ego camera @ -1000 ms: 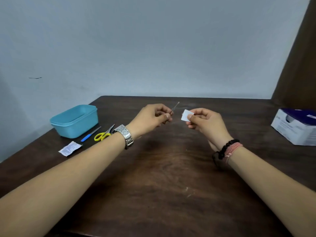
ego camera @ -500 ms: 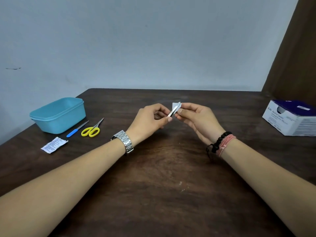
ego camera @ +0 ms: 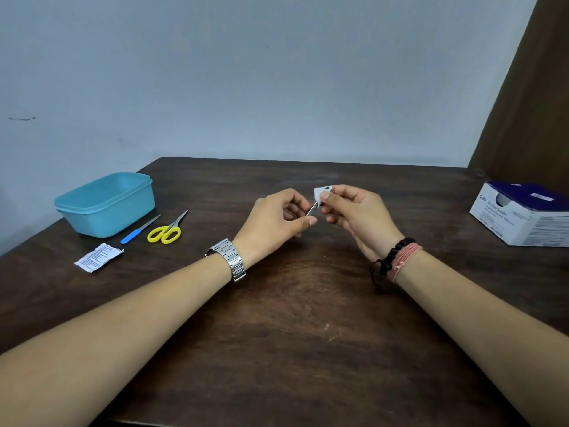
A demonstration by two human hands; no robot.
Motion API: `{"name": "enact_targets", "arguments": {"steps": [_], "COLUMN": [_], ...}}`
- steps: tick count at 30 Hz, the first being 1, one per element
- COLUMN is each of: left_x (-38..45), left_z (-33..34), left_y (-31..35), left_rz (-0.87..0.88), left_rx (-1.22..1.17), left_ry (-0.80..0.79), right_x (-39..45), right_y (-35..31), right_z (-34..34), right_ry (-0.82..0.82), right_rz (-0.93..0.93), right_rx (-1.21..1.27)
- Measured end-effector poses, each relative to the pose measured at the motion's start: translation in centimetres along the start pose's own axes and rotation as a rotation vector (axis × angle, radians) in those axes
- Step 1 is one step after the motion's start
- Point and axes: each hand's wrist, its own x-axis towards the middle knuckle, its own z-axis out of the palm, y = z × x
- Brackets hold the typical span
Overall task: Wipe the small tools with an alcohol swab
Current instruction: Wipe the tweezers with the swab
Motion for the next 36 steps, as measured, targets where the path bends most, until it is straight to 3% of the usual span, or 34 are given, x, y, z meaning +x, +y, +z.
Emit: {"name": "enact_targets", "arguments": {"steps": [4, 9, 16, 23, 29, 36], "left_x": [0.03, 0.02, 0.02, 0.01, 0.03, 0.08], "left_z": [0.08, 0.24, 0.15, 0.24, 0.13, 0.25], "left_y": [-0.14, -0.39, -0.47, -0.3, -0.56, -0.51], "left_rz": [-0.004, -0.015, -0.009, -0.012, -0.015, -0.02], "left_rx": [0.003, -0.007, -0.005, -0.011, -0.02, -0.018], "left_ry": [-0.002, -0.009, -0.015, -0.015, -0.011, -0.009], "right_x": [-0.17, 0.02, -0.09, 0.07, -0.15, 0.11], "right_y": [0.27, -0.31, 0.2, -0.61, 0.27, -0.54], "right_z": [0.16, -0.07, 0.11, -0.16, 0.16, -0.09], "right_ry": [-0.069, 0.001, -0.052, 0.036, -0.046, 0.051], "right_rz": [0.026, 0.002, 0.015, -0.029, 0.008, -0.032], "right_rx": [-0.066, -0.006, -0.062, 0.019, -0.087, -0.013]}}
